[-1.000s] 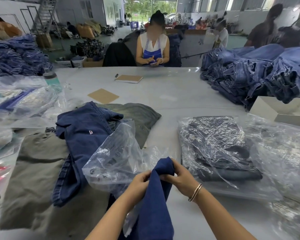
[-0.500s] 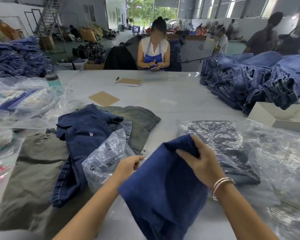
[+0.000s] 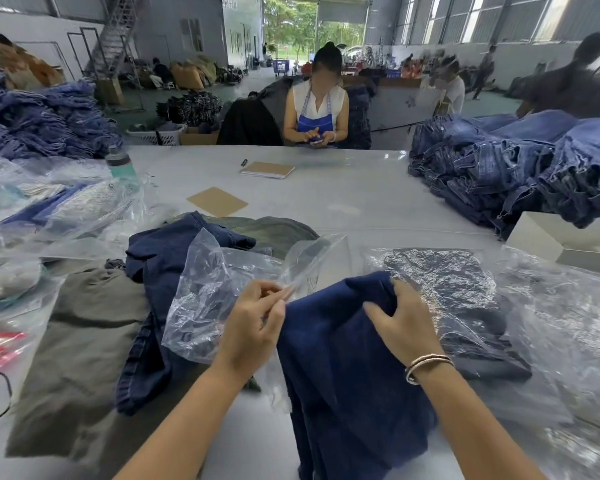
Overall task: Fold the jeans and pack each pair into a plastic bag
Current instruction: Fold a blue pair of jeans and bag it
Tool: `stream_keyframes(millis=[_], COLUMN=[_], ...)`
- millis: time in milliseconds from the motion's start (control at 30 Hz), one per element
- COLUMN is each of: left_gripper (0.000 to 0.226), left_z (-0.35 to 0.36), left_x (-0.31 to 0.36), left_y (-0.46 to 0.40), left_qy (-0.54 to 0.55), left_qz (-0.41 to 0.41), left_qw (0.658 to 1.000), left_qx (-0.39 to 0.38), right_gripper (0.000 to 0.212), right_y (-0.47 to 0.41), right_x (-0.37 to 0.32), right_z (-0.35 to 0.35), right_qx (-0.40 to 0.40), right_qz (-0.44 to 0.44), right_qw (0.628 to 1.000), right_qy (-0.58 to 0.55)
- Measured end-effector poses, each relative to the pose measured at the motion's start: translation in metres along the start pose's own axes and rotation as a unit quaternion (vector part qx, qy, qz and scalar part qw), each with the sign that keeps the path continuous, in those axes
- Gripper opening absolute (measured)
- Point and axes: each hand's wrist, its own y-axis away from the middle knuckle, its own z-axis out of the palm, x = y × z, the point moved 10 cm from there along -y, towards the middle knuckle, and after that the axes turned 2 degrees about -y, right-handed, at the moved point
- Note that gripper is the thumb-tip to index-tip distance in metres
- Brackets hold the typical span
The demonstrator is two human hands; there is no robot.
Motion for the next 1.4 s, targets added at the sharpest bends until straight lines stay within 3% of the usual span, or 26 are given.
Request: stream_keyframes(millis=[133,300,400,467,567,700,767,867,967,1067,1233,1333,1400], left_gripper=[0.043,0.038,0.039,0.036,0.039,0.055,0.061,0.071,0.078,0.078,0.045,0.039,0.040], left_z=[0.015,0.036,0.059,0.085,0.116,0.119,0.124,0.152,0.174,0.184,0.185,0.184,0.184], left_x=[0.015,0.030,0.030,0.024,-0.011,-0.068,-0.090,-0.106,-0.107,-0.104,-0.095,-0.050,-0.022], left_y=[-0.001,0.007,0.018,0.032,0.059,0.089,0.099,0.112,0.112,0.104,0.098,0.104,0.124], left_qy=[-0.024,0.051,0.029,0.016,0.001,-0.096,-0.148,-0.181,-0.182,-0.190,-0.124,-0.047,-0.029], left_qz=[0.059,0.079,0.093,0.098,0.026,-0.074,-0.118,-0.158,-0.152,-0.132,-0.162,-0.050,0.041], left_qw=[0.998,0.995,0.990,0.976,0.955,0.962,0.954,0.922,0.907,0.913,0.932,0.952,0.941], left_qx=[-0.016,-0.033,-0.106,-0.196,-0.294,-0.245,-0.231,-0.304,-0.347,-0.336,-0.300,-0.300,-0.335], right_gripper=[0.050,0.066,0.072,0.064,0.056,0.071,0.067,0.053,0.046,0.043,0.037,0.027,0.030], right_y=[0.014,0.023,0.032,0.036,0.048,0.084,0.100,0.108,0.101,0.091,0.087,0.089,0.090], right_x=[-0.023,-0.016,0.003,0.019,0.062,0.132,0.157,0.168,0.153,0.128,0.115,0.126,0.143], right_z=[0.044,0.082,0.105,0.117,0.124,0.131,0.131,0.132,0.134,0.137,0.143,0.139,0.133], right_qx=[-0.194,-0.299,-0.347,-0.347,-0.327,-0.397,-0.416,-0.408,-0.376,-0.364,-0.356,-0.317,-0.279], right_qz=[-0.081,-0.064,-0.039,-0.009,0.093,0.177,0.219,0.241,0.215,0.172,0.148,0.168,0.201], right_qw=[0.978,0.952,0.937,0.938,0.939,0.898,0.879,0.879,0.901,0.914,0.919,0.930,0.937], right_qy=[0.010,-0.022,0.009,-0.012,-0.046,0.064,0.075,0.047,-0.017,-0.057,-0.080,-0.081,-0.068])
